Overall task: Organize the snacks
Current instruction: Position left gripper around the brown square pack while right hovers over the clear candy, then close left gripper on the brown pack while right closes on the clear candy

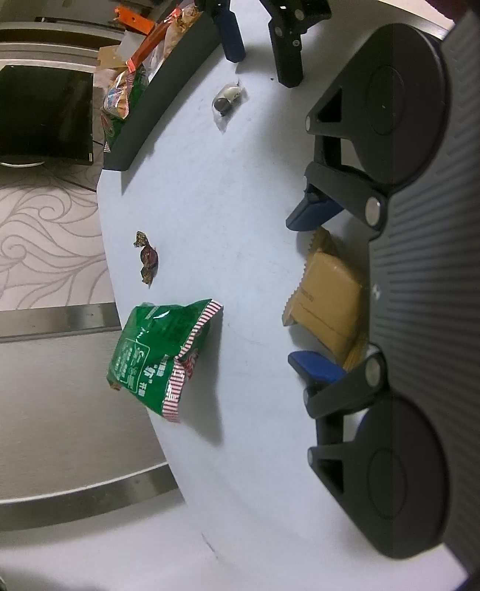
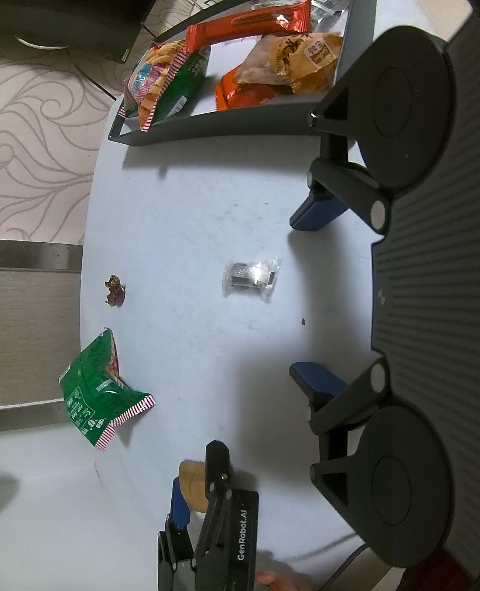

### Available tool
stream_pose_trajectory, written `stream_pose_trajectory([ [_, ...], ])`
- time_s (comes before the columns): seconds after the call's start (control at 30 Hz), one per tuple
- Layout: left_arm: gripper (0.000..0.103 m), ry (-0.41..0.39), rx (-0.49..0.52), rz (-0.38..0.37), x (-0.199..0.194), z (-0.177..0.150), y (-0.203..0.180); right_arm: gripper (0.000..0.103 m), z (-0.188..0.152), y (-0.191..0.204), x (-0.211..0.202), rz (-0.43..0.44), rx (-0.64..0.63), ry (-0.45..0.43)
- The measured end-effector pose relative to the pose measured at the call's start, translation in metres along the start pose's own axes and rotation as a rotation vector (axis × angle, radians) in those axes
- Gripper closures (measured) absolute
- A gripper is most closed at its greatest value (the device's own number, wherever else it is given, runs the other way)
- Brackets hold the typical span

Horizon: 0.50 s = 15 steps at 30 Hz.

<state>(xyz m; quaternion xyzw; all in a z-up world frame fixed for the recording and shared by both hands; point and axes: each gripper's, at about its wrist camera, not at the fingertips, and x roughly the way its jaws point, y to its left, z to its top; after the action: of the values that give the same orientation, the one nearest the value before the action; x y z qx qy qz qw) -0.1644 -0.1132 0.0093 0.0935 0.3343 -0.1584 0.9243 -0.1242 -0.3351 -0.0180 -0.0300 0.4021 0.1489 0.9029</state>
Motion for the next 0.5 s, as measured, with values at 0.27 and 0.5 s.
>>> stream_pose_trajectory([
  [0.27,0.031,0.016,0.015,-0.012,-0.007,-0.002,-0.001,0.022,0.003,-0.003,-0.001,0.015,-0.016,0.036],
  [0.5,0.027,0.019,0.041,-0.012,-0.014,-0.011,0.004,0.032,0.018,-0.019,-0.005,0.004,0.011,0.000],
])
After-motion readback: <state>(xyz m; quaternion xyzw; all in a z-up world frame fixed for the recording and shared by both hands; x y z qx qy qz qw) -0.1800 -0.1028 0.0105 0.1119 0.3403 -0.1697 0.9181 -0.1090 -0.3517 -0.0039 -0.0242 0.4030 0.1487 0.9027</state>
